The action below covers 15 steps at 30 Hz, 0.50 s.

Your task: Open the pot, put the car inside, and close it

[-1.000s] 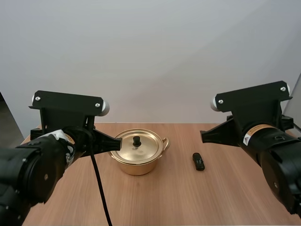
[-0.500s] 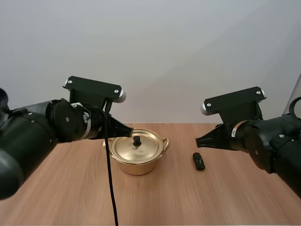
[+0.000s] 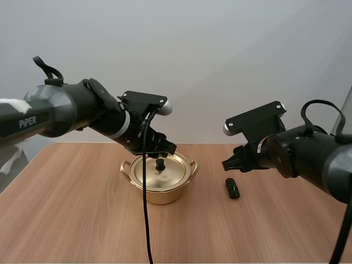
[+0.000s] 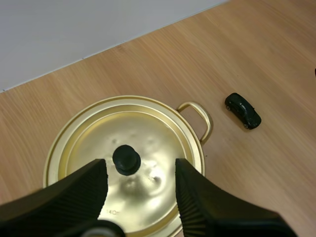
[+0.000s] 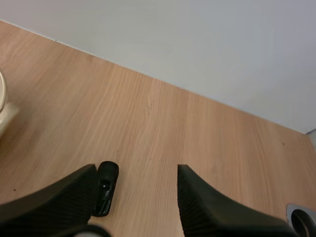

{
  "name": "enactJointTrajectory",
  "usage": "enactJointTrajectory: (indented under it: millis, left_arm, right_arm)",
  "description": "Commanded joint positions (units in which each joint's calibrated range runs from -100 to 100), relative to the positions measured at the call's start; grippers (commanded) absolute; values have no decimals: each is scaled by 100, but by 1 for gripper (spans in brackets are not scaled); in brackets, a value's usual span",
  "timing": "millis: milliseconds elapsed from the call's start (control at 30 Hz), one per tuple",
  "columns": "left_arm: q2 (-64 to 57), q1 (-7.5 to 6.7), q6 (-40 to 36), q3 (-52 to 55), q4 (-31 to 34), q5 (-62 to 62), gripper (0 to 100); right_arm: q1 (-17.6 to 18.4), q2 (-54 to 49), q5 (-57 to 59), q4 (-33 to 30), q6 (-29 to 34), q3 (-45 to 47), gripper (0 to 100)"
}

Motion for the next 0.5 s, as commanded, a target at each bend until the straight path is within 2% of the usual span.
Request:
enactJointTrajectory:
  millis: [0,167,467]
  left_arm:
    - [112,-2,190,-135,-1,20,71]
    - [579,-2,291,-358,21,4,71]
    - [1522,-17,304,-777,21,-12,71]
  right_arm:
    - [7,388,36,74,-5,-210,79]
    - [7,824,258,283,-159,-524,84]
    - [7,1182,192,790,-558,-623,84]
